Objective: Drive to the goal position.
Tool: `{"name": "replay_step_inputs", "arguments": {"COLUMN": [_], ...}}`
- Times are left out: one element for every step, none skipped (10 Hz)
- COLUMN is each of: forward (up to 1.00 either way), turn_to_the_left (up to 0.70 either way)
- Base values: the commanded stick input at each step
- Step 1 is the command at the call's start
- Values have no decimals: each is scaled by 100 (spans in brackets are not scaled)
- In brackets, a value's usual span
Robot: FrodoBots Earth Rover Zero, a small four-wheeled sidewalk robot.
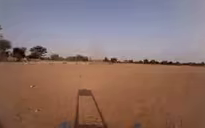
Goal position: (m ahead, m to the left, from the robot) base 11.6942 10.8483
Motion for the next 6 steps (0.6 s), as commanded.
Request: {"name": "replay_step_inputs", "arguments": {"forward": [70, 70, 70, 70, 70, 70], "turn_to_the_left": [0, 0, 0, 0, 0, 0]}}
